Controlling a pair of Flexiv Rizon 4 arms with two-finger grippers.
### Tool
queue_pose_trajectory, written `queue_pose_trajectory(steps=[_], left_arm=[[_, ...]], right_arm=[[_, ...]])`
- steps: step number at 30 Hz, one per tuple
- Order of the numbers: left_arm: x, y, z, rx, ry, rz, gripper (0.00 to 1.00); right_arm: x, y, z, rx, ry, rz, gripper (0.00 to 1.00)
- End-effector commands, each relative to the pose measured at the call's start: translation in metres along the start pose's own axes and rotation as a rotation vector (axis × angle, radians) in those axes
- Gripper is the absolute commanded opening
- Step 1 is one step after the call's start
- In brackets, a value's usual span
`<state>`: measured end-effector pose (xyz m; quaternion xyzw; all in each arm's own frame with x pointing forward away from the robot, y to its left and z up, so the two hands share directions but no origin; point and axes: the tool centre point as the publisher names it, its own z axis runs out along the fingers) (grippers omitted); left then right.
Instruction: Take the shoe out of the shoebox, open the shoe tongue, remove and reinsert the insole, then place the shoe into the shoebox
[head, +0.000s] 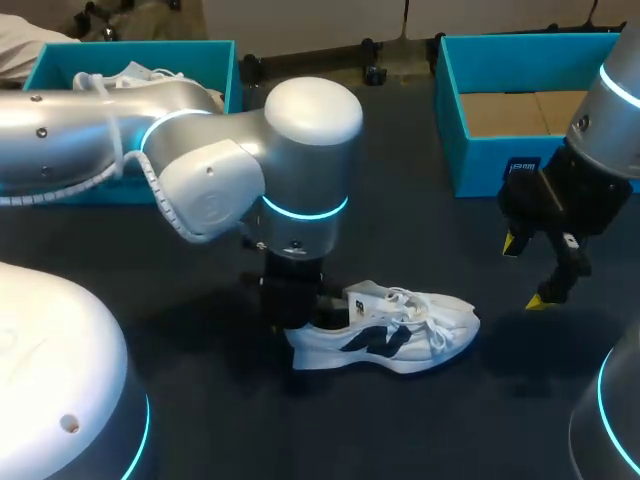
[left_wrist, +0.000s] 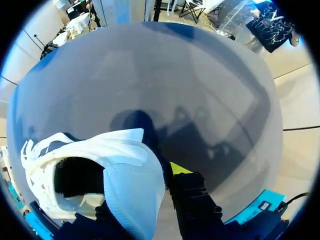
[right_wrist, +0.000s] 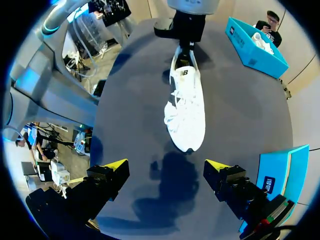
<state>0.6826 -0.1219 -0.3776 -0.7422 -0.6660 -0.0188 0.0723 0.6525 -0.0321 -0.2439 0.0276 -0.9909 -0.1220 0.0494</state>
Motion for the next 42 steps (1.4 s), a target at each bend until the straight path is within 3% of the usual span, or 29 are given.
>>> queue_pose_trajectory(steps=[1,18,20,21,22,23,26,31,32,33,42], left_arm=[[-0.014,0.005,0.004,-0.002,0.021,-0.009,0.00],[-0.027,0.016,0.021,-0.014,0.033,-0.040,0.00],[-0.025,0.015,0.021,-0.011,0.026,-0.039,0.14],[-0.025,0.015,0.020,-0.011,0.022,-0.040,0.35],[-0.024,0.014,0.020,-0.011,0.017,-0.039,0.45],[-0.024,0.014,0.019,-0.014,0.013,-0.040,0.49],[-0.023,0.014,0.016,-0.016,0.006,-0.043,0.84],[-0.020,0.011,0.008,-0.030,-0.028,-0.045,0.85],[-0.020,0.010,0.005,-0.032,-0.038,-0.042,0.89],[-0.019,0.009,0.001,-0.035,-0.049,-0.039,1.00],[-0.005,-0.003,-0.039,-0.058,-0.153,-0.041,1.00]], right_arm=[[-0.001,0.001,0.001,0.003,0.001,0.001,1.00],[-0.001,0.001,0.001,0.003,0.001,0.001,1.00],[-0.001,0.001,0.001,0.003,0.001,0.001,1.00],[-0.001,0.001,0.001,0.003,0.001,0.001,1.00],[-0.001,0.001,0.001,0.003,0.001,0.001,1.00],[-0.001,0.001,0.001,0.003,0.001,0.001,1.00],[-0.001,0.001,0.001,0.003,0.001,0.001,1.00],[-0.001,0.001,0.001,0.003,0.001,0.001,1.00],[-0.001,0.001,0.001,0.003,0.001,0.001,1.00],[-0.001,0.001,0.001,0.003,0.001,0.001,1.00],[-0.001,0.001,0.001,0.003,0.001,0.001,1.00]])
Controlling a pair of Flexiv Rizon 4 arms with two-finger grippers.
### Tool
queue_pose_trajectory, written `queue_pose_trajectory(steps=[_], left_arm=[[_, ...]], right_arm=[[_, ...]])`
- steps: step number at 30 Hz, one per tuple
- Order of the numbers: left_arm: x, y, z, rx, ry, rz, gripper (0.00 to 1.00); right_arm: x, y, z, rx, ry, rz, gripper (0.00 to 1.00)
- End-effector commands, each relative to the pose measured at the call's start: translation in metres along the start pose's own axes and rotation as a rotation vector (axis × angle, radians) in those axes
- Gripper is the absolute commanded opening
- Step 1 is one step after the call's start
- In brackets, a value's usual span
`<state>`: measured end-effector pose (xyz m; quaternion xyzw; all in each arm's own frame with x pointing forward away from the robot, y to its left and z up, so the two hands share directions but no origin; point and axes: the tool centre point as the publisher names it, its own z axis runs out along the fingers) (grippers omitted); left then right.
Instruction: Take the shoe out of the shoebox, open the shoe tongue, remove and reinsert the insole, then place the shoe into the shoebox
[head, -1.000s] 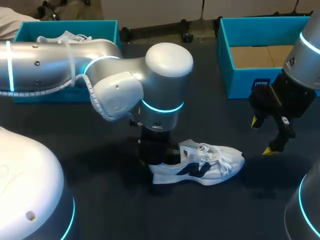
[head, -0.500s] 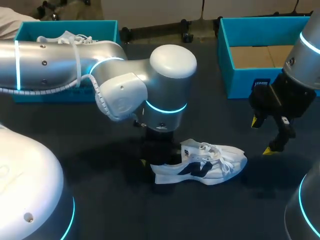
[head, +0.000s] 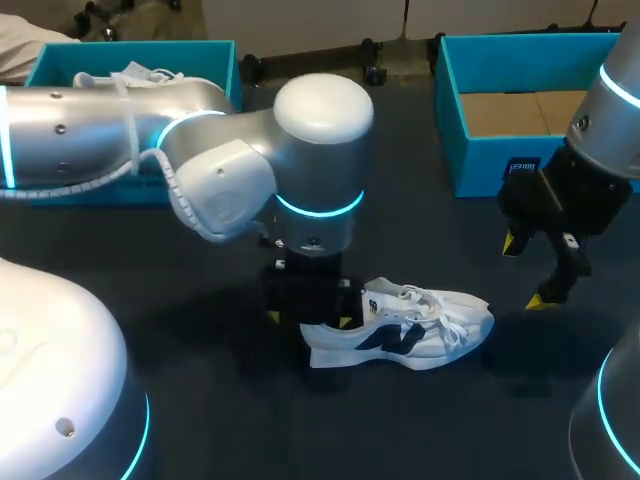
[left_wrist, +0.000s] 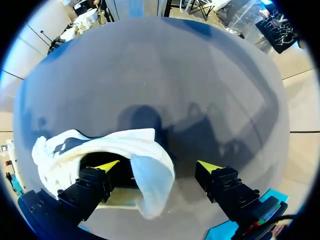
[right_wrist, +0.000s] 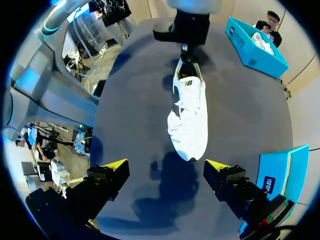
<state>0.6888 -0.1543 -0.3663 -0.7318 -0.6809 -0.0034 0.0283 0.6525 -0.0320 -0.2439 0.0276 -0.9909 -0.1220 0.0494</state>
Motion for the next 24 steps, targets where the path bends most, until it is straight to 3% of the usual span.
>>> queue_pose_trajectory(steps=[1,7,11,17,20,24], left_arm=[[0.026,-0.010,-0.031,-0.016,-0.084,-0.010,1.00],[0.039,-0.017,-0.056,0.017,-0.187,-0.065,1.00],[0.052,-0.022,-0.070,0.094,-0.292,-0.131,1.00],[0.065,-0.023,-0.073,0.227,-0.412,-0.234,1.00],[0.077,-0.022,-0.072,0.347,-0.492,-0.296,1.00],[0.077,-0.022,-0.072,0.347,-0.492,-0.296,1.00]], right_arm=[[-0.001,0.001,0.001,0.003,0.001,0.001,1.00],[-0.001,0.001,0.001,0.003,0.001,0.001,1.00],[-0.001,0.001,0.001,0.003,0.001,0.001,1.00],[-0.001,0.001,0.001,0.003,0.001,0.001,1.00],[-0.001,0.001,0.001,0.003,0.001,0.001,1.00],[-0.001,0.001,0.001,0.003,0.001,0.001,1.00]])
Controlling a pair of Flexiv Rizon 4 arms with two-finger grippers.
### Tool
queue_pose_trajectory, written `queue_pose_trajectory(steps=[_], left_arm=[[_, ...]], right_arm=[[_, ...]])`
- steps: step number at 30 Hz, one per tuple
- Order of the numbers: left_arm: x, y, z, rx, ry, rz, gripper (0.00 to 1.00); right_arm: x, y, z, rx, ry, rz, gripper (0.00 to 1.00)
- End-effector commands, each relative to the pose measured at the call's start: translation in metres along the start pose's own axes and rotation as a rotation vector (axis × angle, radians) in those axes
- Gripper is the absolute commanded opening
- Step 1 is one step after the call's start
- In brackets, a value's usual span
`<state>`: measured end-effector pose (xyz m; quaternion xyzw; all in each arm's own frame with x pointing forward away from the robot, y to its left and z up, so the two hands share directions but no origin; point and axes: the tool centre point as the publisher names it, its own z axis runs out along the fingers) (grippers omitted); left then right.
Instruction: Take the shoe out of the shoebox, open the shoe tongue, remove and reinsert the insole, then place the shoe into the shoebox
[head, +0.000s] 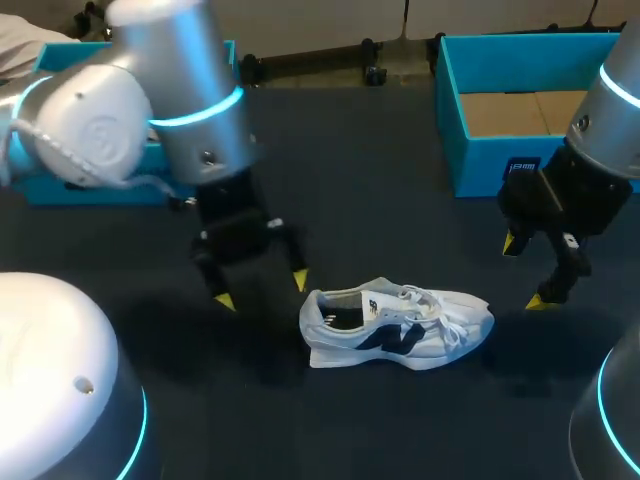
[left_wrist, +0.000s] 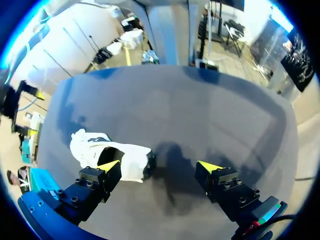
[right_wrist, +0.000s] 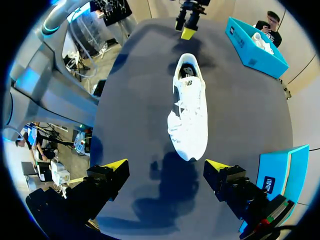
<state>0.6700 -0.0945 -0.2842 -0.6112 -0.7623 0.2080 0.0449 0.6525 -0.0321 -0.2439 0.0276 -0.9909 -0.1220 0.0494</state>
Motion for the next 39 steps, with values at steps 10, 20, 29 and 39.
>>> queue_pose_trajectory(steps=[10,20,29,39], left_arm=[[0.014,0.008,0.004,0.097,-0.250,-0.122,1.00],[0.029,0.039,-0.002,0.417,-0.555,-0.744,1.00],[0.035,0.047,0.006,0.559,-0.693,-1.060,1.00],[0.033,0.044,0.003,0.538,-0.717,-1.164,1.00]], right_arm=[[-0.001,0.001,0.001,0.003,0.001,0.001,1.00],[-0.001,0.001,0.001,0.003,0.001,0.001,1.00],[-0.001,0.001,0.001,0.003,0.001,0.001,1.00],[-0.001,0.001,0.001,0.003,0.001,0.001,1.00]])
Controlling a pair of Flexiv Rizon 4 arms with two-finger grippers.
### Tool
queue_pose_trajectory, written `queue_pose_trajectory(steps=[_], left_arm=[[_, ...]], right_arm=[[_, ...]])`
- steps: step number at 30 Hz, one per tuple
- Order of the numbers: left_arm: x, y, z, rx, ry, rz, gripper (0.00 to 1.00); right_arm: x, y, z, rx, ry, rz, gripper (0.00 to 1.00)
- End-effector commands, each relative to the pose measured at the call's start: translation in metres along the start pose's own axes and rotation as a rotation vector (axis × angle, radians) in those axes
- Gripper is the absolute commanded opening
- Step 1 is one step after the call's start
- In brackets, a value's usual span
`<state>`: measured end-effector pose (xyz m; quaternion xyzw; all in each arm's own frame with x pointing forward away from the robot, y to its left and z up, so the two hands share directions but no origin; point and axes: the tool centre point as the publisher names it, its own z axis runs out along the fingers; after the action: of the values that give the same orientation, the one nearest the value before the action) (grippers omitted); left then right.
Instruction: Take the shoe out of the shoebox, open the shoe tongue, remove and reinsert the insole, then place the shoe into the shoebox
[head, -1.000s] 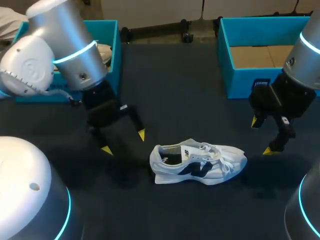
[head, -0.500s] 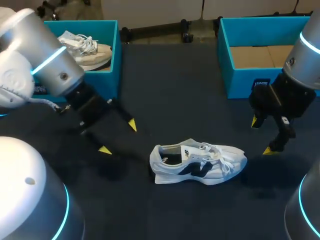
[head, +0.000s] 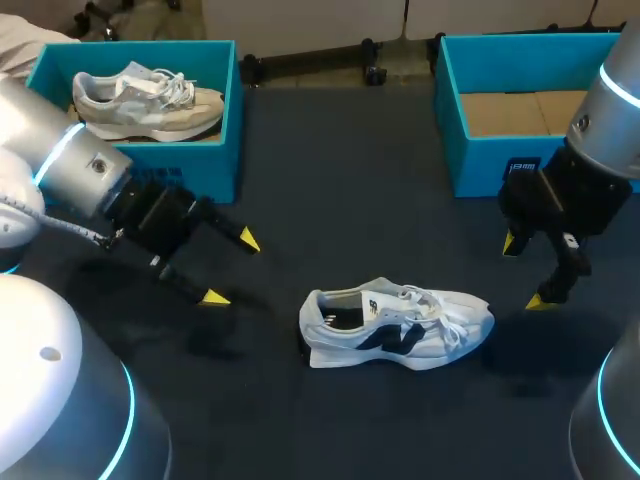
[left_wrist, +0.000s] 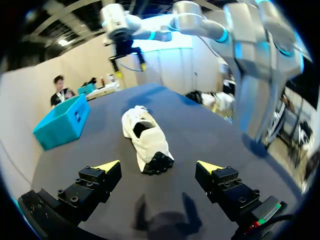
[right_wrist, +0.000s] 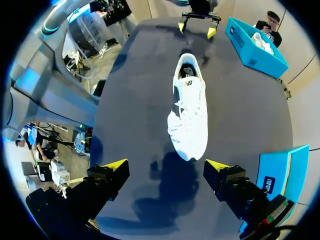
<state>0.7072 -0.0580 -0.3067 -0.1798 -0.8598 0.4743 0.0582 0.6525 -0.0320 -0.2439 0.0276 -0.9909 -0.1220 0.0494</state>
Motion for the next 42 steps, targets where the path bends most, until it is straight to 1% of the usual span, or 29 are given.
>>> queue_pose_trajectory(steps=[1,6,7,8,9,10,11,12,14,16,17,18,21,29,33,39,42], left_arm=[[0.006,0.002,0.002,0.101,-0.239,-0.344,1.00],[0.006,0.002,0.002,0.101,-0.239,-0.344,1.00],[0.007,0.007,0.006,0.102,-0.279,-0.353,1.00],[0.014,0.016,0.009,0.124,-0.297,-0.386,1.00],[0.015,0.018,0.009,0.127,-0.312,-0.385,1.00],[0.018,0.028,0.013,0.139,-0.424,-0.386,1.00],[0.021,0.033,0.015,0.159,-0.416,-0.400,1.00],[0.024,0.039,0.015,0.176,-0.441,-0.409,1.00],[0.025,0.046,0.015,0.212,-0.433,-0.410,1.00],[0.026,0.051,0.012,0.275,-0.391,-0.410,1.00],[0.027,0.053,0.012,0.291,-0.383,-0.403,1.00],[0.027,0.059,0.012,0.323,-0.368,-0.391,1.00],[0.025,0.068,0.016,0.342,-0.372,-0.403,1.00],[0.029,0.073,0.019,0.339,-0.360,-0.359,1.00],[0.027,0.077,0.019,0.344,-0.353,-0.352,1.00],[0.028,0.078,0.022,0.358,-0.335,-0.332,1.00],[0.032,0.073,0.030,0.369,-0.318,-0.303,1.00]], right_arm=[[-0.001,0.001,0.001,0.003,0.001,0.001,1.00],[-0.001,0.001,0.001,0.003,0.001,0.001,1.00],[-0.001,0.001,0.001,0.003,0.001,0.001,1.00],[-0.001,0.001,0.001,0.003,0.001,0.001,1.00],[-0.001,0.001,0.001,0.003,0.001,0.001,1.00],[-0.001,0.001,0.001,0.003,0.001,0.001,1.00],[-0.001,0.001,0.001,0.003,0.001,0.001,1.00],[-0.001,0.001,0.001,0.003,0.001,0.001,1.00],[-0.001,0.001,0.001,0.003,0.001,0.001,1.00],[-0.001,0.001,0.001,0.003,0.001,0.001,1.00],[-0.001,0.001,0.001,0.003,0.001,0.001,1.00],[-0.001,0.001,0.001,0.003,0.001,0.001,1.00],[-0.001,0.001,0.001,0.003,0.001,0.001,1.00],[-0.001,0.001,0.001,0.003,0.001,0.001,1.00],[-0.001,0.001,0.001,0.003,0.001,0.001,1.00],[-0.001,0.001,0.001,0.003,0.001,0.001,1.00],[-0.001,0.001,0.001,0.003,0.001,0.001,1.00]])
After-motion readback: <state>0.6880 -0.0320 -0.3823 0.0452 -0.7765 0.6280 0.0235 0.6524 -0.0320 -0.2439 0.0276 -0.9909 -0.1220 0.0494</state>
